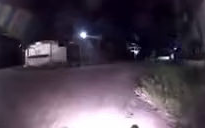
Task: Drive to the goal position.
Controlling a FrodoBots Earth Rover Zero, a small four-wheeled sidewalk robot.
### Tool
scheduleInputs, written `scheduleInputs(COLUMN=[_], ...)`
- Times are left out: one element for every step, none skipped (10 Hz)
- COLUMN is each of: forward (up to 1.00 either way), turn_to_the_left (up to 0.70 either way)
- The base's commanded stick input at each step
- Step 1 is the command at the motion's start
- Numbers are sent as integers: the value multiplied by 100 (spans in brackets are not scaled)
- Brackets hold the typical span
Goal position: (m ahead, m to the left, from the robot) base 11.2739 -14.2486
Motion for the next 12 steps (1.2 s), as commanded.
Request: scheduleInputs(forward=[70, 70, 70, 70, 70, 70, 70, 70, 70, 70, 70, 70], turn_to_the_left=[0, 0, -1, -10, -35, -35, -35, -35, -35, -35, -18, 0])
